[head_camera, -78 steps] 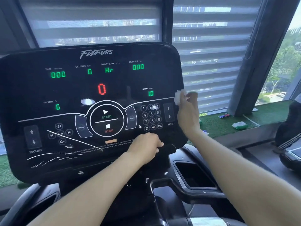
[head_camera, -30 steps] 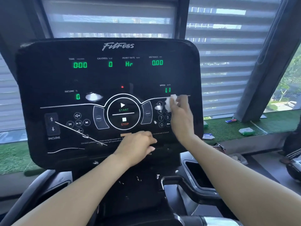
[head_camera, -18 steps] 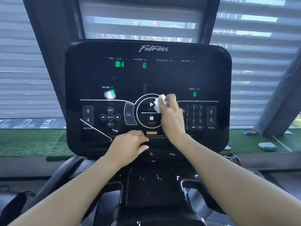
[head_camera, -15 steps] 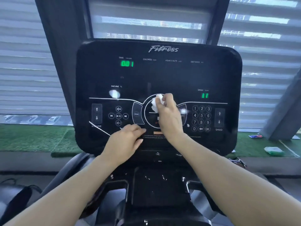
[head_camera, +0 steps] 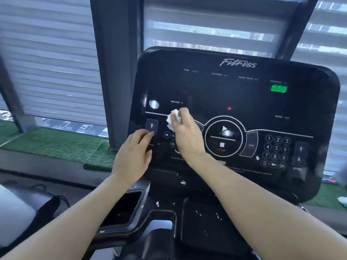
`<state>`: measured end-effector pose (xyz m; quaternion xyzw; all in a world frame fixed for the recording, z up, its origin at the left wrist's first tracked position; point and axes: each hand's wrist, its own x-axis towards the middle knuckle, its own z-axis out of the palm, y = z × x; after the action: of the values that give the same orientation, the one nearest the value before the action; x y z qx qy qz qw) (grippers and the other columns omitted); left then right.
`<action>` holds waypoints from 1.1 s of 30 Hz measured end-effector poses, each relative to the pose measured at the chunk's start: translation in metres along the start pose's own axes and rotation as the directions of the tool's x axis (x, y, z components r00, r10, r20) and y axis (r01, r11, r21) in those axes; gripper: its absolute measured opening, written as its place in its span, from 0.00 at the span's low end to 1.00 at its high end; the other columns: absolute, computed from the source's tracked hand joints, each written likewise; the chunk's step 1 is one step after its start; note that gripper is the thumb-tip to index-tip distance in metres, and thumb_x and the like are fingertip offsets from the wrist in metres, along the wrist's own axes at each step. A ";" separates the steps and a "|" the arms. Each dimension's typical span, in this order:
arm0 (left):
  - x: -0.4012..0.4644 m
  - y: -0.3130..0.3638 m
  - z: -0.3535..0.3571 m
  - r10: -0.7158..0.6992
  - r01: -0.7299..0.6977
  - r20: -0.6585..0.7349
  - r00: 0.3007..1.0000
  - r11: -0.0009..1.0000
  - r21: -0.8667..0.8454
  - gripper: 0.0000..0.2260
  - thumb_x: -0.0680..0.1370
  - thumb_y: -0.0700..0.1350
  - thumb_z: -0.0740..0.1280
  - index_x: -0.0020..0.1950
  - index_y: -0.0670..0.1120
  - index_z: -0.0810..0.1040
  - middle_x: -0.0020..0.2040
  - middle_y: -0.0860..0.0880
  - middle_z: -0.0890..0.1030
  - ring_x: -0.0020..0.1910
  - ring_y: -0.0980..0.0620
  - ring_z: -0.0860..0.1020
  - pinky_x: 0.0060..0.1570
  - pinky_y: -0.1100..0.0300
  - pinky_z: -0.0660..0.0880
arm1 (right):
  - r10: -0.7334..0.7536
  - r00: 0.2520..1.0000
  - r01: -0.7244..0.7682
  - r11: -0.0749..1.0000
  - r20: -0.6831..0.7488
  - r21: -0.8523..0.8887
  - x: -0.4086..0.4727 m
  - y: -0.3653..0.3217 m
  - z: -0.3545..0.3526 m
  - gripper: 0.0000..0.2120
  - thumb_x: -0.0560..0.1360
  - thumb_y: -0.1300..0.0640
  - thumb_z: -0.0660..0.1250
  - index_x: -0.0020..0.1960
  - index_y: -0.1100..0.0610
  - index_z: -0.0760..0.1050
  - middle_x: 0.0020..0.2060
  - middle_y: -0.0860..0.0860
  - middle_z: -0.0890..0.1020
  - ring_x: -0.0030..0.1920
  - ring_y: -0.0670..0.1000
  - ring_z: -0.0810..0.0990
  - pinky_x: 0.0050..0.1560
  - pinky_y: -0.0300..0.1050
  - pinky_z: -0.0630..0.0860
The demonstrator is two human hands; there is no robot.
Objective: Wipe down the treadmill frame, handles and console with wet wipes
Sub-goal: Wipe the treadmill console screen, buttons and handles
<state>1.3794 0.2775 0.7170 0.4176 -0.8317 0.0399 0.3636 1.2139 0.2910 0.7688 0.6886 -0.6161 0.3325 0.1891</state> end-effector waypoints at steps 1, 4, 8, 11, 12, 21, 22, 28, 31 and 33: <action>0.000 -0.006 -0.002 -0.036 0.036 -0.012 0.999 0.999 -0.009 0.23 0.74 0.39 0.69 0.69 0.41 0.71 0.63 0.45 0.72 0.60 0.44 0.72 0.58 0.49 0.74 | -0.021 1.000 0.021 1.000 -0.006 -0.004 0.003 -0.002 0.005 0.17 0.79 0.66 0.51 0.66 0.65 0.69 0.59 0.61 0.70 0.54 0.61 0.71 0.49 0.51 0.67; -0.001 -0.021 -0.006 -0.158 0.156 -0.020 0.987 0.985 -0.071 0.25 0.75 0.40 0.67 0.72 0.41 0.66 0.67 0.44 0.68 0.65 0.44 0.68 0.61 0.48 0.72 | -0.078 0.996 0.079 0.997 -0.045 0.011 0.011 -0.020 0.016 0.16 0.80 0.65 0.51 0.64 0.65 0.70 0.58 0.61 0.71 0.55 0.61 0.71 0.51 0.52 0.68; -0.004 -0.026 -0.008 -0.234 0.228 -0.001 0.972 0.948 -0.223 0.27 0.77 0.40 0.66 0.75 0.44 0.60 0.70 0.50 0.63 0.67 0.51 0.65 0.60 0.60 0.68 | -0.096 0.994 0.096 0.995 -0.059 -0.011 0.021 -0.041 0.022 0.20 0.68 0.73 0.67 0.59 0.66 0.75 0.52 0.60 0.77 0.46 0.59 0.77 0.34 0.45 0.72; -0.006 -0.028 -0.006 -0.323 0.309 0.028 0.946 0.874 -0.375 0.27 0.77 0.39 0.65 0.75 0.47 0.61 0.67 0.53 0.64 0.64 0.56 0.69 0.57 0.62 0.68 | -0.138 0.985 0.136 0.990 -0.107 -0.023 0.030 -0.055 0.031 0.22 0.62 0.73 0.71 0.56 0.65 0.78 0.49 0.57 0.79 0.41 0.56 0.78 0.31 0.39 0.67; -0.006 -0.030 -0.005 -0.344 0.324 0.034 0.938 0.842 -0.432 0.26 0.77 0.37 0.64 0.74 0.48 0.62 0.65 0.54 0.65 0.62 0.56 0.71 0.59 0.61 0.70 | -0.144 0.981 0.142 0.990 -0.128 -0.022 0.034 -0.058 0.033 0.20 0.63 0.72 0.72 0.54 0.63 0.79 0.48 0.56 0.80 0.41 0.56 0.78 0.31 0.38 0.66; -0.013 -0.036 -0.003 -0.440 0.425 0.110 0.891 0.724 -0.544 0.24 0.75 0.29 0.62 0.69 0.43 0.69 0.58 0.51 0.70 0.56 0.57 0.73 0.59 0.68 0.68 | -0.442 0.895 0.439 0.896 -0.064 -0.063 -0.007 -0.053 0.071 0.14 0.73 0.59 0.58 0.45 0.60 0.82 0.42 0.52 0.81 0.42 0.51 0.71 0.35 0.45 0.76; -0.013 -0.036 -0.003 -0.442 0.427 0.112 0.890 0.722 -0.544 0.24 0.74 0.29 0.61 0.69 0.44 0.70 0.58 0.51 0.70 0.56 0.56 0.73 0.60 0.66 0.70 | -0.461 0.886 0.457 0.886 -0.044 -0.079 -0.005 -0.052 0.068 0.14 0.73 0.59 0.57 0.44 0.60 0.82 0.42 0.52 0.80 0.41 0.51 0.72 0.35 0.45 0.76; -0.009 -0.023 0.002 -0.488 0.459 0.061 0.871 0.761 -0.458 0.25 0.74 0.32 0.62 0.70 0.45 0.68 0.62 0.48 0.70 0.58 0.50 0.73 0.57 0.62 0.69 | -0.337 0.934 0.350 0.930 0.116 -0.117 -0.005 -0.049 0.052 0.17 0.78 0.57 0.53 0.58 0.63 0.75 0.49 0.55 0.74 0.47 0.55 0.75 0.43 0.46 0.71; -0.007 -0.013 0.007 -0.507 0.475 0.024 0.862 0.790 -0.387 0.26 0.75 0.34 0.63 0.72 0.43 0.65 0.65 0.45 0.67 0.61 0.48 0.71 0.54 0.66 0.63 | -0.251 0.968 0.250 0.960 0.016 -0.125 -0.010 -0.039 0.043 0.19 0.69 0.62 0.56 0.54 0.65 0.79 0.47 0.54 0.67 0.37 0.54 0.76 0.29 0.43 0.72; -0.004 -0.005 0.006 -0.512 0.470 -0.033 0.859 0.811 -0.348 0.26 0.75 0.34 0.63 0.72 0.43 0.64 0.66 0.45 0.66 0.63 0.47 0.69 0.54 0.64 0.63 | -0.237 0.972 0.235 0.960 0.008 -0.151 -0.014 -0.030 0.038 0.21 0.69 0.63 0.52 0.53 0.66 0.79 0.47 0.53 0.65 0.36 0.53 0.77 0.28 0.43 0.73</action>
<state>1.3807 0.2747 0.7090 0.5486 -0.6658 -0.1683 0.4769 1.2511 0.2808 0.7369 0.7391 -0.5521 0.2634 0.2819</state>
